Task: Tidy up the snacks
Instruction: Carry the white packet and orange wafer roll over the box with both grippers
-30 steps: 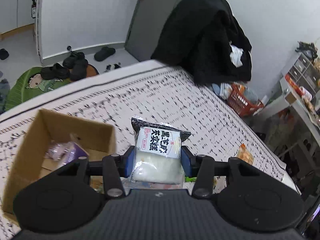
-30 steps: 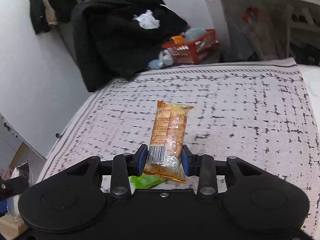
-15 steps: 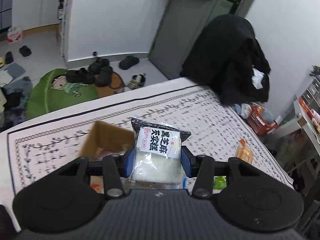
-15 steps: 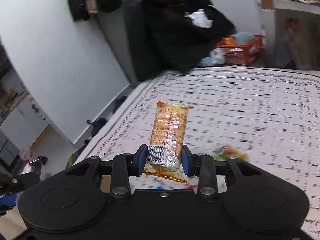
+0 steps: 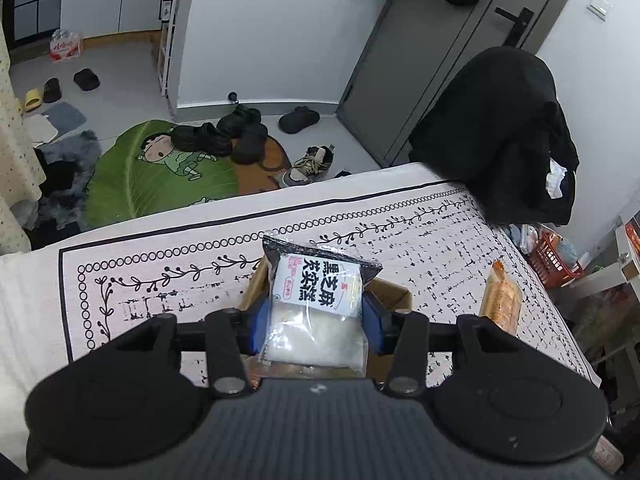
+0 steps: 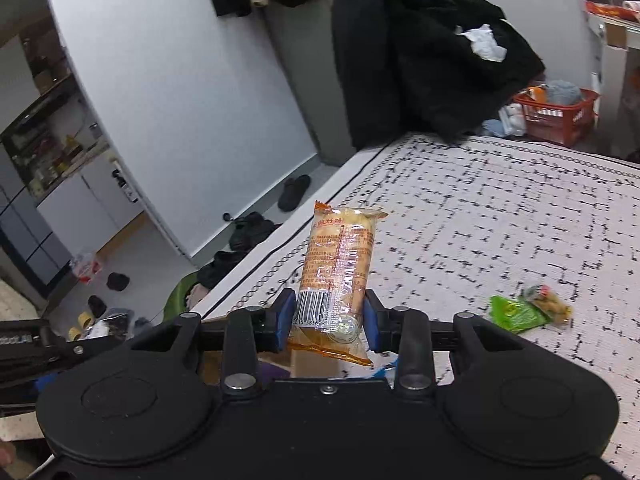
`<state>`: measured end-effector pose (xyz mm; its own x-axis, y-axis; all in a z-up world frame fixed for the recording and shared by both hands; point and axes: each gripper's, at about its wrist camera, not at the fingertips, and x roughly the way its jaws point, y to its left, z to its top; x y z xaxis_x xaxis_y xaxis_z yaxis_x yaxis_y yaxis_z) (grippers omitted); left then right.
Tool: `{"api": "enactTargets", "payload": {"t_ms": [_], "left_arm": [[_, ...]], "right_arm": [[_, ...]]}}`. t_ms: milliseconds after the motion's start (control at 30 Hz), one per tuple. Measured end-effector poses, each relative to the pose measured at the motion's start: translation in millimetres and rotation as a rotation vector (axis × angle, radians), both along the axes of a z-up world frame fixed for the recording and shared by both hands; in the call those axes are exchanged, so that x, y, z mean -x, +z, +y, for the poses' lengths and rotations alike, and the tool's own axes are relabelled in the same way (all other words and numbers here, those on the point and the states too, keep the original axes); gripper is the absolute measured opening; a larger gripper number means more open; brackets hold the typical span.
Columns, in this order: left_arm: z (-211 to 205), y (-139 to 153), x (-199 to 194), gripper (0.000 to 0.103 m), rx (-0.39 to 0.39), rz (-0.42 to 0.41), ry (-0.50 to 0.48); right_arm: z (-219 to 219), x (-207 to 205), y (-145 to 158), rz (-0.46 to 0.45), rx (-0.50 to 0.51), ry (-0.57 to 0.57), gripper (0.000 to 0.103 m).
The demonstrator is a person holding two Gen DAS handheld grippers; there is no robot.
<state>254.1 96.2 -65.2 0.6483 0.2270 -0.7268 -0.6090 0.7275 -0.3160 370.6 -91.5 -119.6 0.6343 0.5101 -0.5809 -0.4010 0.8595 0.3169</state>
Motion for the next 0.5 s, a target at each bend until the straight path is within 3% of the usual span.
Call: {"api": "enactTargets", "payload": {"t_ms": [333, 500], "left_arm": [[8, -15, -2, 0.047, 0.030, 0.001, 0.033], [10, -18, 2, 0.053, 0.054, -0.010, 0.031]], "right_arm": [[19, 15, -6, 0.015, 0.001, 0.089, 0.035], [27, 16, -13, 0.058, -0.019, 0.119, 0.035]]}}
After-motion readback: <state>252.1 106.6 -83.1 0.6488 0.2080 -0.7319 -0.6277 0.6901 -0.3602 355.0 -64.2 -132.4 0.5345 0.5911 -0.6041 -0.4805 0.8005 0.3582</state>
